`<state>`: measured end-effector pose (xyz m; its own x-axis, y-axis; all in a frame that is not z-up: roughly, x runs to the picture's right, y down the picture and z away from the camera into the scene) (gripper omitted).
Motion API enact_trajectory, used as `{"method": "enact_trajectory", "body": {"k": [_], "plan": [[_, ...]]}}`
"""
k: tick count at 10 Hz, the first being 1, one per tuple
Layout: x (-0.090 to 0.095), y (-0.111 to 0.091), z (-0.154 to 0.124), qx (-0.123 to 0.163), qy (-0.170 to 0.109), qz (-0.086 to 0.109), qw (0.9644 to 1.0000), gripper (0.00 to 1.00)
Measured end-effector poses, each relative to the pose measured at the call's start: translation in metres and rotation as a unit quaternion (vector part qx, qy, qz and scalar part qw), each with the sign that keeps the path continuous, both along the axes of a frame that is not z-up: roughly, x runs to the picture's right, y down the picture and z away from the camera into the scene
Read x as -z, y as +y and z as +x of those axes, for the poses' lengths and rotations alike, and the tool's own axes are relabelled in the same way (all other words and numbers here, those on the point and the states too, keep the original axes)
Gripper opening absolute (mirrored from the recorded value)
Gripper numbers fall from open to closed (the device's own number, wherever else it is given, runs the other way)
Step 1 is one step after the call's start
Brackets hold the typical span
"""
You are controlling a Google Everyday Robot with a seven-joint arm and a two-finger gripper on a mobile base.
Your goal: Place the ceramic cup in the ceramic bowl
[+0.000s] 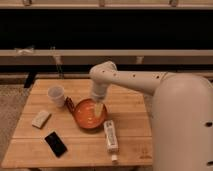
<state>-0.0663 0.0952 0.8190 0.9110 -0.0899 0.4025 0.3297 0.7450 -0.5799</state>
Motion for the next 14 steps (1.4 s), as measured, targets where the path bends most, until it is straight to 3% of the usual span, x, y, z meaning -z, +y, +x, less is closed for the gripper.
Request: {"method": "enact_trajectory", "body": {"k": [1, 4, 8, 10, 12, 14], "plan": [[0.0, -0.004, -0.005, 0.004, -0.006, 0.004, 1.0, 0.8], [0.007, -0.032, -0.054, 0.049, -0.046, 0.03, 0.9973, 0.8], [0.028, -0.052, -0.108, 0.123, -0.093, 0.056, 0.9865, 0.8], [0.042, -0.042, -0.139, 0.163, -0.116, 0.06, 0.9779, 0.8], [0.042, -0.033, -0.159, 0.19, -0.127, 0.058, 0.9717, 0.8], [0.033, -0.031, -0.173, 0.206, -0.132, 0.055, 0.9679, 0.8]]}}
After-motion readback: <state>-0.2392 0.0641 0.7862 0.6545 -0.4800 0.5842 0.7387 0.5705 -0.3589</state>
